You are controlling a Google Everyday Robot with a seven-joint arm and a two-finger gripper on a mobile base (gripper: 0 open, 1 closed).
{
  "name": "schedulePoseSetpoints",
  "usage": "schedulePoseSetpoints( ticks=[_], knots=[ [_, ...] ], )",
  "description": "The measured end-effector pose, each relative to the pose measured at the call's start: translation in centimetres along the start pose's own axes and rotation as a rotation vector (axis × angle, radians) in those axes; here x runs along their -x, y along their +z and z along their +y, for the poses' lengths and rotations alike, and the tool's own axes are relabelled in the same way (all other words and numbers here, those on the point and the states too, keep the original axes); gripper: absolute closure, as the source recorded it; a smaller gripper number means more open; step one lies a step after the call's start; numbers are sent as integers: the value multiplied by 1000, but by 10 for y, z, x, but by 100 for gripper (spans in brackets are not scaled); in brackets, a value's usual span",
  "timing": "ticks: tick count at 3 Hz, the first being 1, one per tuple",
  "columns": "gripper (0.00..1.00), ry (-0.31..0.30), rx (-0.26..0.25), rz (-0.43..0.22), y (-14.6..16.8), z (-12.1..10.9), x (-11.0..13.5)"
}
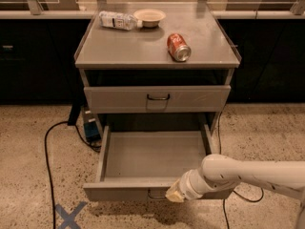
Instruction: Close middle drawer
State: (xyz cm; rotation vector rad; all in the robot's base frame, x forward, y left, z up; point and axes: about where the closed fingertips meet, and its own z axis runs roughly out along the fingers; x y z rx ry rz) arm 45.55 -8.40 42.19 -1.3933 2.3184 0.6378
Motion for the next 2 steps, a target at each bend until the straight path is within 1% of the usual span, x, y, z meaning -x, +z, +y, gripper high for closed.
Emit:
schedulePoseSetpoints(
  ticks=[2],
  knots=[
    [100,3,-9,-4,-1,-4,1]
  ],
)
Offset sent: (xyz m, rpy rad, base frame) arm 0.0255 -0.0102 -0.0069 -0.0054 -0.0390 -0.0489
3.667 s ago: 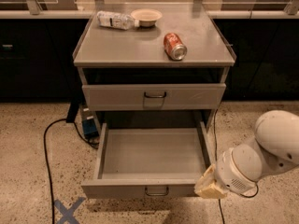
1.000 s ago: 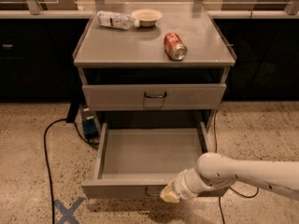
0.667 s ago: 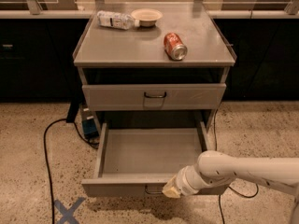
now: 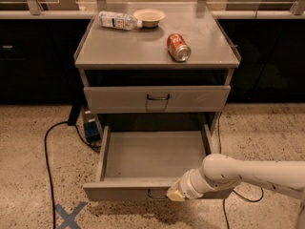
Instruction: Close middle drawer
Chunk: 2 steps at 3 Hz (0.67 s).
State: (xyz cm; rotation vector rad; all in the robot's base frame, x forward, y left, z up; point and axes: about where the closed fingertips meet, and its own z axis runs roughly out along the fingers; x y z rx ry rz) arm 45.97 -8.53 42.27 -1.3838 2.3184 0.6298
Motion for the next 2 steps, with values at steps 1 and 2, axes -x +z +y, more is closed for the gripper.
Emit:
schedulePoseSetpoints(
  ticks=[1,2],
  knots=[
    [100,14,-41,-27,-1,-17,3],
    [100,14,-41,-27,-1,-17,3]
  ],
)
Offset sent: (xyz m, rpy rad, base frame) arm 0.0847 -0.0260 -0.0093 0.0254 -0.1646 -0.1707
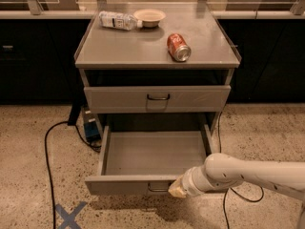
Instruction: Close middle drawer
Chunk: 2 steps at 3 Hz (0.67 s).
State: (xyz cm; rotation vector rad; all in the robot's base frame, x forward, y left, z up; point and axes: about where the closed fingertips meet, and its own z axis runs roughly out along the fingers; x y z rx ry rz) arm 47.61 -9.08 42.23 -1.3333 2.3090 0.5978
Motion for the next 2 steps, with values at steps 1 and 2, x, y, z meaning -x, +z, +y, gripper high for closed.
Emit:
schedulePoseSetpoints(
  ticks=[1,2],
  knots=[
    [100,33,-26,9,0,-12,-10],
    [100,69,-84,-6,-3,-38,-18]
  ],
)
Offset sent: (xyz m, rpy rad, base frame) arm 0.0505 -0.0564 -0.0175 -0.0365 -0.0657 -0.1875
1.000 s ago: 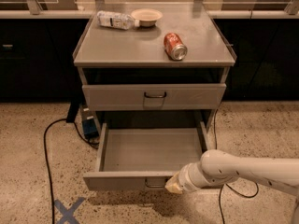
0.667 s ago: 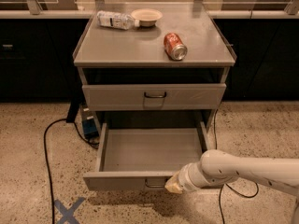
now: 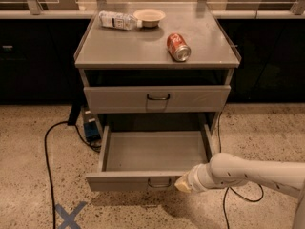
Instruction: Close middle drawer
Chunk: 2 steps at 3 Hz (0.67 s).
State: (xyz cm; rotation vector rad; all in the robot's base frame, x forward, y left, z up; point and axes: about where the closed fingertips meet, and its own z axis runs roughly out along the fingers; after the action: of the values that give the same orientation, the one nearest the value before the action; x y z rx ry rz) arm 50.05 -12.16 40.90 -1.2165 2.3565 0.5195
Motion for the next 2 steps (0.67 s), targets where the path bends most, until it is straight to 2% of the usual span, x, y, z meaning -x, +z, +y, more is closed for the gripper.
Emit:
schedulePoseSetpoints(
  ticks=[1,2],
  knots=[
    [100,31,-45,-19,4,-24,-1],
    [100,37,-42,-17,6,-28,2]
  ],
)
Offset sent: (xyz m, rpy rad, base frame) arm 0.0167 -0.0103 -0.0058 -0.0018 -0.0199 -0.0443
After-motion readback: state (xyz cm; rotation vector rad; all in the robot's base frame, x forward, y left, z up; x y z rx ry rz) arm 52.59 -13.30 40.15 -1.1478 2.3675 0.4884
